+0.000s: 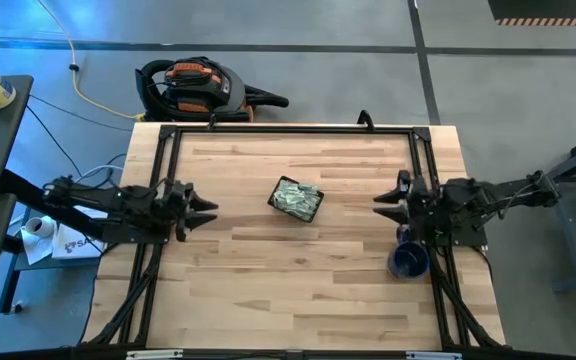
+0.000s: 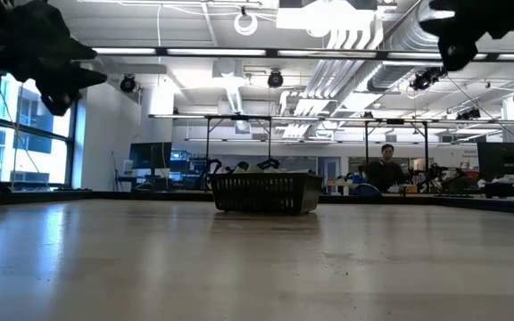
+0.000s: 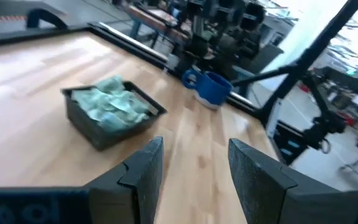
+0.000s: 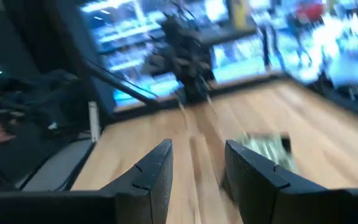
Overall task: Pick and place Stevia / Truvia into bins
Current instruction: Return to Home Position
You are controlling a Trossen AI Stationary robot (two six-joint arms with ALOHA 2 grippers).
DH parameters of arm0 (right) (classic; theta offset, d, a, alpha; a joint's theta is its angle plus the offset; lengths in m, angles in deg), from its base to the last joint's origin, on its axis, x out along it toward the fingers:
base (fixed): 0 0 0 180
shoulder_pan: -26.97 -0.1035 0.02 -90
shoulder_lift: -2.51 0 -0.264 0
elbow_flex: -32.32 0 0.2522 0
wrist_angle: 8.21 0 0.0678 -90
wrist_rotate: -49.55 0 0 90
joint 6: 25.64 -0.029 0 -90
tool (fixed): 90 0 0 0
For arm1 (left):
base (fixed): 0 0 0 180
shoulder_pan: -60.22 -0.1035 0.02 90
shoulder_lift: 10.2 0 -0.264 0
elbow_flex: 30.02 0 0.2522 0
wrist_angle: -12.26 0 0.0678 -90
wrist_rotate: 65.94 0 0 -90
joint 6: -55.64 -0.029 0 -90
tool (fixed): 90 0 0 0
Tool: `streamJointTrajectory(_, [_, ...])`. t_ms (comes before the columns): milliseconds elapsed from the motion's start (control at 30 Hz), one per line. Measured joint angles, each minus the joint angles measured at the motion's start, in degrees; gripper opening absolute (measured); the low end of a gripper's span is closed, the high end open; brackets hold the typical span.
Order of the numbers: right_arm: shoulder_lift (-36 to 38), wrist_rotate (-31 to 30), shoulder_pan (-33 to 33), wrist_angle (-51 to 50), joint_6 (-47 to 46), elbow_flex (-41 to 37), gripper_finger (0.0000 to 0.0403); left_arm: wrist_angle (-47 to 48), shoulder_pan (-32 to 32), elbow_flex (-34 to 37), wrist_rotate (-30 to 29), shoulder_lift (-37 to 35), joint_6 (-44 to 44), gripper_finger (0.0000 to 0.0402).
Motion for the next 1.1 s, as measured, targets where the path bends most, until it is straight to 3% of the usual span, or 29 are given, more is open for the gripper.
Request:
streamJointTrajectory(267, [0.08, 1.30, 0.02, 2.78, 8.07, -1.08, 0.0138, 9.81, 0.00, 0.02, -0.94, -3.24, -1.08, 0.0215])
streamJointTrajectory(400, [1.89, 1.30, 0.02, 2.85, 4.43, -5.95, 0.0138, 11.39, 0.00, 0.02, -0.99, -3.28, 0.35, 0.0215])
streamJointTrajectory(567, [7.37, 2.57, 0.02, 9.17, 2.91, -13.16, 0.0138, 11.08, 0.00, 0.02, -0.91, -3.26, 1.85, 0.0215])
streamJointTrajectory(800, [18.52, 2.42, 0.52, 7.66, 3.64, -19.70, 0.0138, 13.91, 0.00, 0.00, -3.04, -3.26, 4.27, 0.0215])
streamJointTrajectory(900, [17.81, 5.17, 0.72, 10.45, 7.00, -20.63, 0.0138, 16.13, 0.02, -0.33, -3.00, -3.23, 7.71, 0.0215])
streamJointTrajectory(1100, [17.34, 3.31, 1.55, 9.77, 4.91, -20.63, 0.0138, 16.44, 0.02, -0.39, -2.61, -3.17, 7.90, 0.0215])
